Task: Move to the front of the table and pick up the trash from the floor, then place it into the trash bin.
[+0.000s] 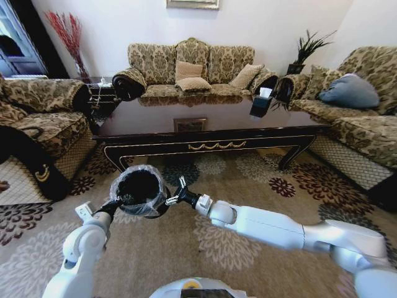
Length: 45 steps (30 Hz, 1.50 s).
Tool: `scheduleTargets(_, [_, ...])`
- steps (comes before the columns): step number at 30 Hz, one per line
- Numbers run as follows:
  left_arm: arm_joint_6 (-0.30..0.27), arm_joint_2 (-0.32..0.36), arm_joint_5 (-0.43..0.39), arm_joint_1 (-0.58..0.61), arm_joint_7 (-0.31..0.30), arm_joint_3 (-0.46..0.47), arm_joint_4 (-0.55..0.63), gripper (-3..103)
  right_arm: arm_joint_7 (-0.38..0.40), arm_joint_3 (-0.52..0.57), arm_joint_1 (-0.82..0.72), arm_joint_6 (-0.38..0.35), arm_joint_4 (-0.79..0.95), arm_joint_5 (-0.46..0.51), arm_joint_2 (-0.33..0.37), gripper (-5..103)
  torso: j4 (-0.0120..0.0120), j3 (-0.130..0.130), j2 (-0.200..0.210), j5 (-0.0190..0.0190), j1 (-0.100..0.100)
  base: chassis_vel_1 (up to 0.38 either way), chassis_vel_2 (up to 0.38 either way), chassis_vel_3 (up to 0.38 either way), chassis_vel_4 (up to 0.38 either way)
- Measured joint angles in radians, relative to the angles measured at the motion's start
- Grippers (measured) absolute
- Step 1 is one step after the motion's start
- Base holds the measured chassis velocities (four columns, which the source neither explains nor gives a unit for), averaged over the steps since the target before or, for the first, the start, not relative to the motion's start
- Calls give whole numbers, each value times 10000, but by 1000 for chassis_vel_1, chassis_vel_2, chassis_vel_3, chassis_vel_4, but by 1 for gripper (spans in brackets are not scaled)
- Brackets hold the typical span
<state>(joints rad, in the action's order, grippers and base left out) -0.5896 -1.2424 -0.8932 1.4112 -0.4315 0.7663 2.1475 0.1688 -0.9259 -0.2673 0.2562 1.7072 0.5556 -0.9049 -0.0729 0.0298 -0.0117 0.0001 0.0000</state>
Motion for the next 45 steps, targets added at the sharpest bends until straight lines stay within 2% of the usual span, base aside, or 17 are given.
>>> scheduleTargets(4, [56, 16, -28, 53, 8, 26, -223, 3, 7, 462, -121, -25, 58, 226, 20, 100, 0, 0, 0, -2, 0, 0, 0, 0, 0])
scheduleTargets(7, [100, -32, -25, 252, -26, 17, -616, 2, -33, 1814, -518, -370, 286, 1427, -140, 100, 0, 0, -1, -2, 0, 0, 0, 0, 0])
scheduleTargets(9, [106, -52, 8, 303, -39, 12, -672, 2, -33, 2054, -601, -465, 300, 1615, -180, 100, -1, 0, -1, -1, 0, 0, 0, 0, 0])
scheduleTargets(12, [162, -192, 176, 595, -86, 0, -888, 2, 44, 3218, -1048, -1031, 297, 2402, -294, 100, 3, 0, 0, -4, 0, 0, 0, 0, 0])
scheduleTargets(14, [223, -272, 258, 785, -183, 1, -918, 2, 477, 3806, -1457, -1503, 221, 2579, -279, 100, 2, 0, 0, -2, 0, 0, 0, 0, 0])
scheduleTargets(15, [223, -272, 258, 785, -183, 1, -918, 2, 477, 3806, -1457, -1503, 221, 2579, -279, 100, 2, 0, 0, -2, 0, 0, 0, 0, 0])
scheduleTargets(19, [256, -367, 457, 1295, -432, -42, -828, 2, 1788, 4914, -2431, -2146, -273, 2002, -394, 100, -2, 0, 0, 1, 0, 0, 0, 0, 0])
scheduleTargets(23, [128, -553, 92, 1561, -988, -47, -837, 2, 2133, 5607, -2944, -2338, -588, 1483, -528, 100, 1, 0, 0, 1, 0, 0, 0, 0, 0])
scheduleTargets(30, [9, -821, -164, 1804, -1508, -30, -868, 2, 2169, 6564, -3442, -2321, -929, 1108, -713, 100, 0, 0, 0, -2, 0, 0, 0, 0, 0])
scheduleTargets(38, [-50, -566, -435, 1562, -2176, 88, -1272, -1, 2252, 7120, -3926, -2514, -1065, 815, -649, 100, -3, -1, -1, 1, 0, 0, 0, 0, 0])
scheduleTargets(39, [-19, -500, -445, 1492, -2220, 107, -1342, 4, 2251, 7194, -4013, -2516, -1065, 821, -640, 100, -2, -1, -1, 2, 0, 0, 0, 0, 0])
scheduleTargets(40, [16, -463, -449, 1464, -2215, 109, -1357, 4, 2249, 7264, -4099, -2516, -1070, 815, -635, 100, -2, 0, -1, 1, 0, 0, 0, 0, 0])
scheduleTargets(41, [109, -435, -409, 1463, -2118, 111, -1346, 15, 2248, 7339, -4178, -2502, -1100, 783, -635, 100, 0, 1, -1, -3, 0, 0, 0, 0, 0])
scheduleTargets(42, [343, -427, -226, 1504, -1843, 110, -1269, 20, 2247, 7426, -4257, -2472, -1125, 759, -636, 100, 0, 1, -1, -3, 0, 0, 0, 0, 0])
scheduleTargets(43, [343, -427, -226, 1504, -1843, 110, -1269, 20, 2247, 7426, -4257, -2472, -1125, 759, -636, 100, 0, 1, -1, -3, 0, 0, 0, 0, 0])
scheduleTargets(44, [695, -427, 110, 1582, -1455, 108, -1155, 26, 2084, 7572, -4373, -2489, -1094, 854, -611, 100, -1, 0, -1, -1, 0, 0, 0, 0, 0])
scheduleTargets(45, [1005, -428, 475, 1676, -1161, 108, -1054, 26, 1925, 7684, -4467, -2564, -1013, 1001, -566, 100, -2, 1, -1, -3, 0, 0, 0, 0, 0])
